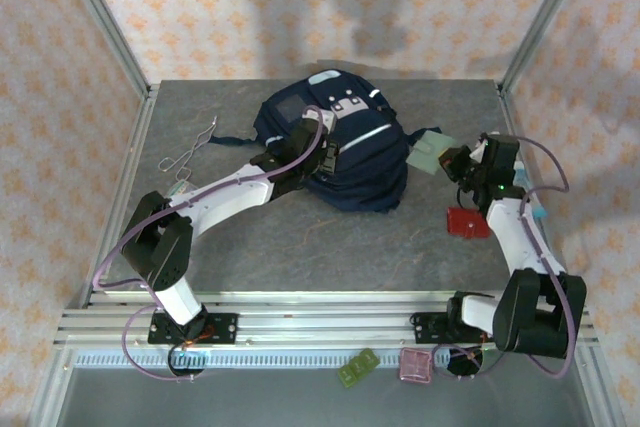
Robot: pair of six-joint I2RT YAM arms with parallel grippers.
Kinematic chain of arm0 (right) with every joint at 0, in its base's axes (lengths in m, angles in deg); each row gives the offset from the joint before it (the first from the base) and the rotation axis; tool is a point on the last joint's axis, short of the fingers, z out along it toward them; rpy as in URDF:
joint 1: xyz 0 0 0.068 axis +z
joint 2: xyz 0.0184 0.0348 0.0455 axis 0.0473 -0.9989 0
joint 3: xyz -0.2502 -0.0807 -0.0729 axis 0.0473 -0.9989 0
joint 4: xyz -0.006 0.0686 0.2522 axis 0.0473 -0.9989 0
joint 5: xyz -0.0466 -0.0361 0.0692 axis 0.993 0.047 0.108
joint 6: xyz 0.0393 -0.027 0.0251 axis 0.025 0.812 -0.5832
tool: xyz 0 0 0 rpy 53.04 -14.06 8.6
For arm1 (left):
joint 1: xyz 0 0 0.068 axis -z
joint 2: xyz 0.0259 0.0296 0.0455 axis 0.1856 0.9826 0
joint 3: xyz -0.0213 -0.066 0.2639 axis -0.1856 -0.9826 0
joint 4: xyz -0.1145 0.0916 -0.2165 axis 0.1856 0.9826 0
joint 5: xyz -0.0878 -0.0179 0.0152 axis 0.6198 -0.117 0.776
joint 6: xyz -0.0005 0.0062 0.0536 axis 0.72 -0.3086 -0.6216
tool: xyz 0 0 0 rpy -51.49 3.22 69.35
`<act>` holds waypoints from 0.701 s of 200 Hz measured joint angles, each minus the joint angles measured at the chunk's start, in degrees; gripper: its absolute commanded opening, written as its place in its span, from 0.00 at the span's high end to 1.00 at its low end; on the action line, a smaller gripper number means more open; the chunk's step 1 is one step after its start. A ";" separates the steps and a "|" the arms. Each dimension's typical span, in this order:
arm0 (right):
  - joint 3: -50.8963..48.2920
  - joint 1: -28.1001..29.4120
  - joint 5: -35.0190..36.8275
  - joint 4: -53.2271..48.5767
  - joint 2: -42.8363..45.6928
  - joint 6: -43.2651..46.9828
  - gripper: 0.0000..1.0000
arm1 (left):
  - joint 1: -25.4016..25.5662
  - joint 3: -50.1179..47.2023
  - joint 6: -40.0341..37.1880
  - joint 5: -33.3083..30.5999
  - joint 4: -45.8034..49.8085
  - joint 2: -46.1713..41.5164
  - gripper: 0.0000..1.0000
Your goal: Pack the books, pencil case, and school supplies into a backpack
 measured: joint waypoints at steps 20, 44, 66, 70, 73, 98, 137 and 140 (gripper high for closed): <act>0.00 5.29 -4.39 1.57 -1.25 -1.79 1.00 | -0.39 0.11 0.15 0.02 -0.98 -0.33 1.00; 0.00 11.06 -7.28 2.19 -3.45 -3.41 1.00 | -0.50 0.52 0.17 0.96 -1.20 -0.42 0.72; 0.00 10.67 -7.04 2.23 -3.04 -4.46 1.00 | -0.37 0.52 0.00 2.56 -1.11 -0.39 0.45; 0.00 10.14 -6.67 2.14 -2.73 -4.74 1.00 | -0.33 0.52 -0.13 2.82 -1.05 -0.37 0.43; 0.00 9.88 -6.45 2.12 -2.58 -4.79 1.00 | -0.24 0.52 -0.28 2.84 -1.05 -0.33 0.41; -1.18 4.79 -4.22 1.95 1.33 -6.36 1.00 | 1.73 0.59 -2.60 2.67 -0.57 1.11 0.31; -3.43 -0.44 -1.57 1.99 5.46 -7.67 1.00 | 8.52 3.39 -8.52 -2.12 1.99 8.04 0.26; -3.61 -0.44 -1.53 1.97 5.44 -7.67 1.00 | 8.96 3.76 -8.96 -2.58 2.14 8.68 0.26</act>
